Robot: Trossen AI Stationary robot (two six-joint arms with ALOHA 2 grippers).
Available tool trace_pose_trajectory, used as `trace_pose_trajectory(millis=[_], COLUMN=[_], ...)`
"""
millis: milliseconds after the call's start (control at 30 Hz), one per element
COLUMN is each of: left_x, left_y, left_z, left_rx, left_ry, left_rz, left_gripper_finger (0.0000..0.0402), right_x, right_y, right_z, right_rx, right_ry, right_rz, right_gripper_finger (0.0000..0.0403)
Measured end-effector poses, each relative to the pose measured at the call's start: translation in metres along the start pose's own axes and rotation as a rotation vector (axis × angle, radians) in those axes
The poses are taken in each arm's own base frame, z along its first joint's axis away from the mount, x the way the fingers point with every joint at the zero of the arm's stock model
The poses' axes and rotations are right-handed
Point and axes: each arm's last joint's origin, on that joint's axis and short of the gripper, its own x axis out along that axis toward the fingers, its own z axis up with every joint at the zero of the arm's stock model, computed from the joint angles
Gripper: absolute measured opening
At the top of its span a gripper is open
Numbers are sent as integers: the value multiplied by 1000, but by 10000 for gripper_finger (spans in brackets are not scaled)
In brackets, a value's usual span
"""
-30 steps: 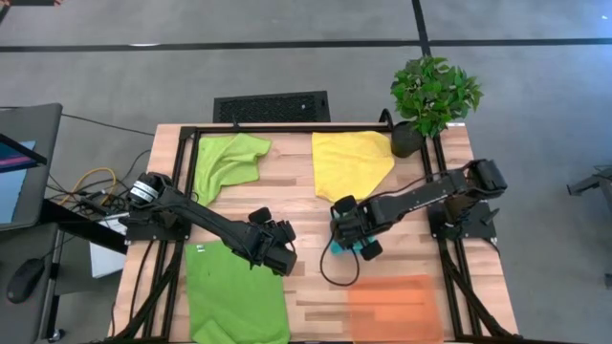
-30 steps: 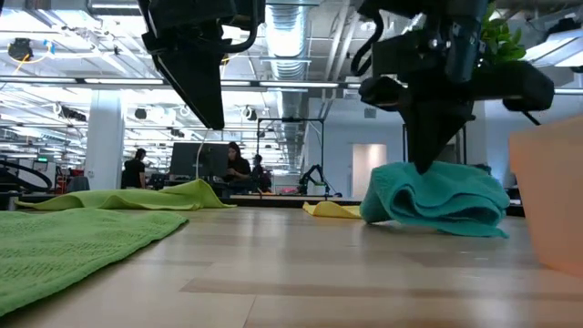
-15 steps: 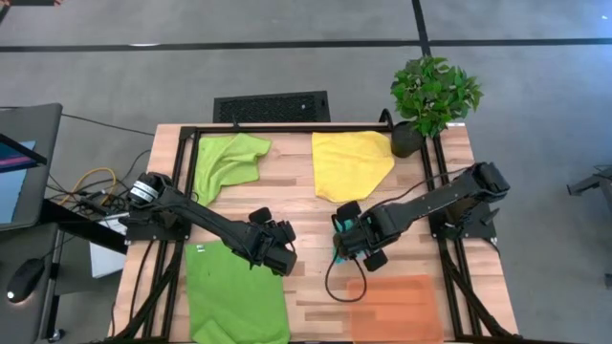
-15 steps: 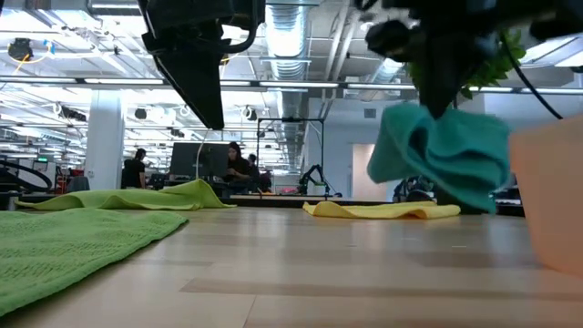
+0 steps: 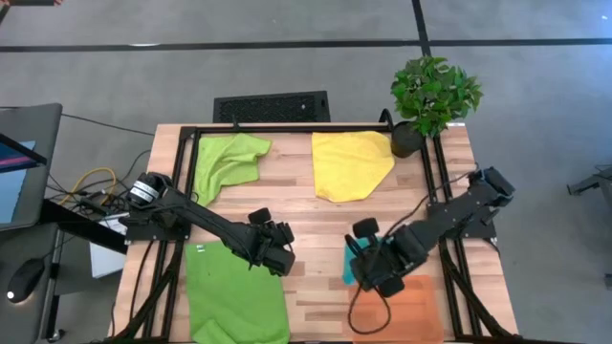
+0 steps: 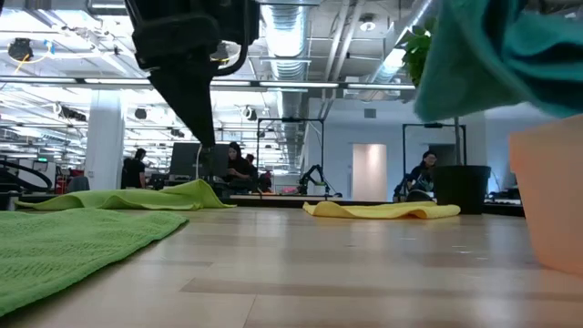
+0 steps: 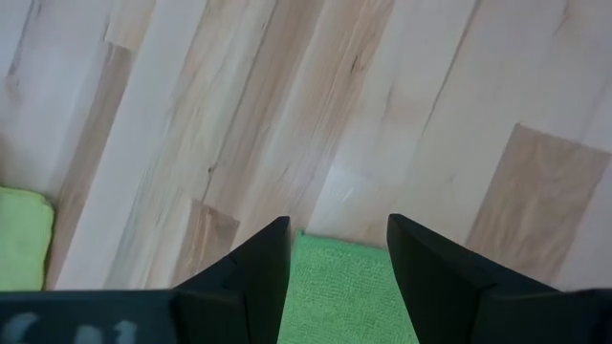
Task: Fold microfiber towels
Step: Put the folded blue microfiber towel into the orange bin
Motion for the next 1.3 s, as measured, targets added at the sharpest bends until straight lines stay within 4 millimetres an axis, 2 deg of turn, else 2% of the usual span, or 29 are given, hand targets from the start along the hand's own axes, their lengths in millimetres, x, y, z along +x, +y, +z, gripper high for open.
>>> trace_pose_trajectory(millis=[167, 433, 567, 733, 1067, 1300], left_x=[0, -6, -7, -7, -7, -7], left_y=[-5, -22, -25, -25, -25, -24], left_z=[6, 25, 29, 29, 29, 30], left_rx=[29, 196, 225, 225, 221, 219], left_ry=[-60, -229, -273, -275, -273, -270], left_rz=[-41, -257, -298, -299, -299, -303], left_gripper_finger=[169, 169, 169, 169, 169, 169], right_x=[-9, -17, -16, -1, 50, 60], right_y=[23, 59, 78, 93, 93, 92], right_z=[-1, -7, -9, -11, -19, -15], right_rx=[51, 152, 154, 123, 123, 95], right_ry=[-19, -33, -57, -64, -75, -111], right_rz=[68, 111, 177, 187, 182, 240], right_gripper_finger=[0, 0, 0, 0, 3, 5])
